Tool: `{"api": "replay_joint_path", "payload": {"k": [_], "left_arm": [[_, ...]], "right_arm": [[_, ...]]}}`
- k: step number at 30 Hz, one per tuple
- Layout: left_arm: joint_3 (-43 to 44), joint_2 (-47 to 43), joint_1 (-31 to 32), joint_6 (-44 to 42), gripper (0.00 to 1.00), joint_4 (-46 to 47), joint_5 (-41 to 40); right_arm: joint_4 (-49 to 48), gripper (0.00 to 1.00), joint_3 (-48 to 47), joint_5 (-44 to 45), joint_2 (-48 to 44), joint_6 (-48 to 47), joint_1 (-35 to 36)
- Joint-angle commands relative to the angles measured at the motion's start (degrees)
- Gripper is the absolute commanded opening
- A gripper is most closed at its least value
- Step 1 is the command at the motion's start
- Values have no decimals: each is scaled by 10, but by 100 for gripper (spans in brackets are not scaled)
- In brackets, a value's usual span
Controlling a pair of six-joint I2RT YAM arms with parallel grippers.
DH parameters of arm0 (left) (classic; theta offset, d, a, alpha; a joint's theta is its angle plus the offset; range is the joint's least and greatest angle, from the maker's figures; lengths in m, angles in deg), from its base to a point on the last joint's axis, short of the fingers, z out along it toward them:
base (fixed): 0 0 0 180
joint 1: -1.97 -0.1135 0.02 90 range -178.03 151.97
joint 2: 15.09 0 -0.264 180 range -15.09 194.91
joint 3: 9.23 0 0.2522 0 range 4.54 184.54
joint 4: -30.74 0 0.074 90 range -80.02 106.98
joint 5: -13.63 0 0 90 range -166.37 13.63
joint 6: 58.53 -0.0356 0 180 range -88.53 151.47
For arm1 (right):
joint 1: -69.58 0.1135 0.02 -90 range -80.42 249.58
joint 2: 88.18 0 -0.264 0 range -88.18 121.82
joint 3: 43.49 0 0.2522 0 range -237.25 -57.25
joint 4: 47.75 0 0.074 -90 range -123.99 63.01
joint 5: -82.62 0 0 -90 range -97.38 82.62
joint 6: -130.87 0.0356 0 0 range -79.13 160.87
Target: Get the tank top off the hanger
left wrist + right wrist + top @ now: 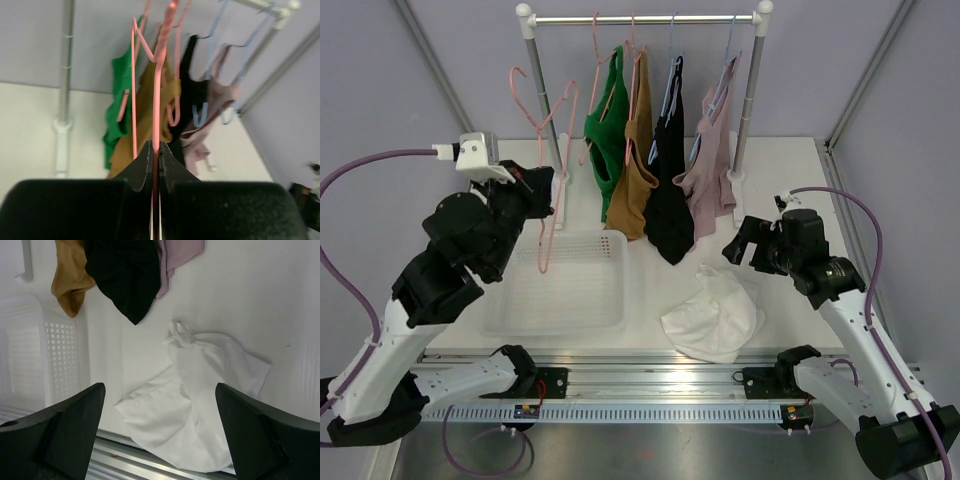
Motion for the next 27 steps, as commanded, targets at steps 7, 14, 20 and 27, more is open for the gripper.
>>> {"api": "replay_joint_path", "payload": {"k": [7, 14, 20, 27], "left_arm": [[90, 133, -260, 14, 0, -141, 268], [227, 276, -341, -26, 0, -150, 362], [304, 353, -351, -48, 0, -99, 383], [469, 479, -352, -87, 0, -84, 392]], "right_arm": [[10, 100, -20, 23, -39, -27, 3], [23, 100, -50, 5, -58, -32, 2], [23, 99, -58, -19, -70, -33, 3], [31, 100, -67, -35, -83, -37, 2]]}}
